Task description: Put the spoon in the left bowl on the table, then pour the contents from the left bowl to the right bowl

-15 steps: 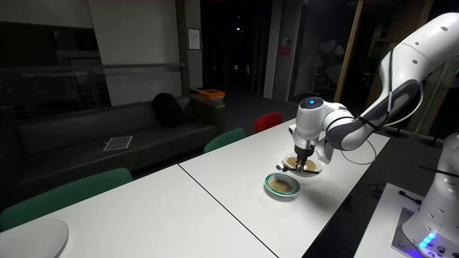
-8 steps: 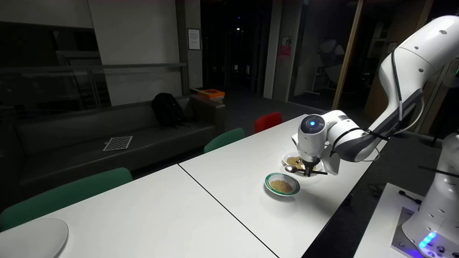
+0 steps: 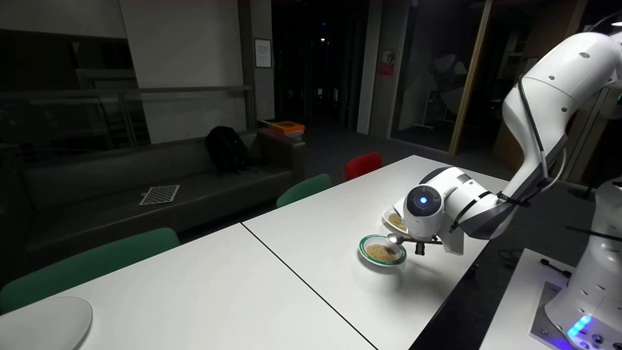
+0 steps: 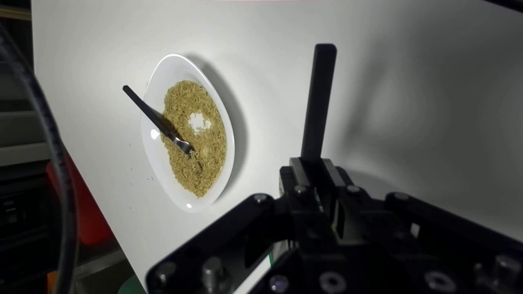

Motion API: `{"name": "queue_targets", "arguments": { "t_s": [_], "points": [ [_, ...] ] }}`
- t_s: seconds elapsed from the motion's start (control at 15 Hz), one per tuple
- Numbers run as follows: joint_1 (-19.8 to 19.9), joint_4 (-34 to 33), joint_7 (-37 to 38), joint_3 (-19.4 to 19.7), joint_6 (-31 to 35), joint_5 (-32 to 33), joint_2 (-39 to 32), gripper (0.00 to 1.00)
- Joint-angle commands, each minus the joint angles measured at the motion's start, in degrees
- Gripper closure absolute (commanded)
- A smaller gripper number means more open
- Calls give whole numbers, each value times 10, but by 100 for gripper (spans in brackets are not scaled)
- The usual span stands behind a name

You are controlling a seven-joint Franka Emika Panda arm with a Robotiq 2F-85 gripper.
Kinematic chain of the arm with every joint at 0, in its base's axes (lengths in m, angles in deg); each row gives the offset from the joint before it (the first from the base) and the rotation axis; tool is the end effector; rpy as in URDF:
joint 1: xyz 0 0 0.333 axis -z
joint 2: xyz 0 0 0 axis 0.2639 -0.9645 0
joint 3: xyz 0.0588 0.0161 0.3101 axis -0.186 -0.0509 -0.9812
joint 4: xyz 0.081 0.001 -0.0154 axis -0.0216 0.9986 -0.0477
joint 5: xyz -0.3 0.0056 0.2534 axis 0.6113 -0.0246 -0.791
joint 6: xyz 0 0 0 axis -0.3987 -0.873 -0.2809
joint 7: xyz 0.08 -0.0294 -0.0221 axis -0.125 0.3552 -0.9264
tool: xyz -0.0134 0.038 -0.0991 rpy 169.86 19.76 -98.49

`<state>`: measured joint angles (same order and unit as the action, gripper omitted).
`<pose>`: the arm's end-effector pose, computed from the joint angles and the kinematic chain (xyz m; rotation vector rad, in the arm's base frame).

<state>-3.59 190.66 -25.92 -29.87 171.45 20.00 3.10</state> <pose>0.3722 0.2168 0.2153 2.3509 0.5352 0.0783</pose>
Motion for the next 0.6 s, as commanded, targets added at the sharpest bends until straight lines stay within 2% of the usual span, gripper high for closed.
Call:
{"name": "queue_targets", "arguments": {
  "t_s": [0.0,0.33,0.53],
  "points": [
    [-18,-27,26,-6,-51,46,-9,97],
    [-24,-48,38,-11,-83,85,-20,97],
    [-25,-53,36,-12,-97,88,-28,97]
  ]
}}
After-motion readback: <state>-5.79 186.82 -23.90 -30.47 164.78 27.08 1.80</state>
